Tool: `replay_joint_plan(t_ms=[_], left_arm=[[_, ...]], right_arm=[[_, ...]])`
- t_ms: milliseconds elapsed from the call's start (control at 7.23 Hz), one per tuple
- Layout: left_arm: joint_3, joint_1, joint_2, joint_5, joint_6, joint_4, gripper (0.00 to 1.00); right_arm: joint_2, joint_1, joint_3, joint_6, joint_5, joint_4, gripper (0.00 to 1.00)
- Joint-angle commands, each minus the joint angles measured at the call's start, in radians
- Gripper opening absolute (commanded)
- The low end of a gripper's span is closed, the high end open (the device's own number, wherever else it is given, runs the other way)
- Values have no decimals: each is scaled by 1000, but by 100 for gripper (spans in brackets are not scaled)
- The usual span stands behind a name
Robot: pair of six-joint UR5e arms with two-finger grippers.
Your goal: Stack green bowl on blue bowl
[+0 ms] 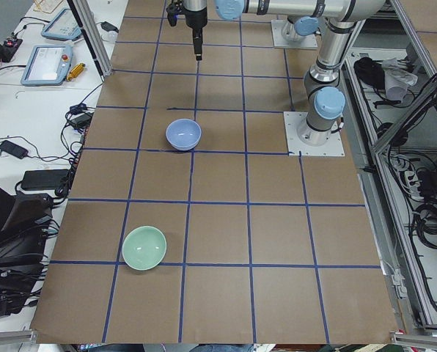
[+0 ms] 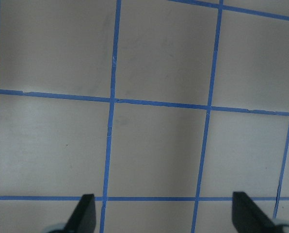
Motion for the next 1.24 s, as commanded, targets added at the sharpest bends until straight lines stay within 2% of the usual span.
replay_joint_plan(t_ms=[0, 138, 415, 691, 830, 968, 1106], left_arm=[[-14, 140, 0, 17, 322, 0, 100], [-32, 234, -3, 19, 420, 1, 100], [-37, 342, -19, 43, 660, 3, 100], [-22, 479, -75, 48, 819, 12, 100], [-17, 551, -112, 49, 940, 42, 100], [-17, 601, -168, 43, 1080, 154, 100], [7, 670, -237, 40, 1152, 182, 100]], right_arm=[[0, 0, 0, 0, 0, 0, 100], [0, 0, 0, 0, 0, 0, 100], [0, 0, 0, 0, 0, 0, 100], [0, 0, 0, 0, 0, 0, 100], [0, 0, 0, 0, 0, 0, 100], [0, 0, 0, 0, 0, 0, 100], [0, 0, 0, 0, 0, 0, 100]])
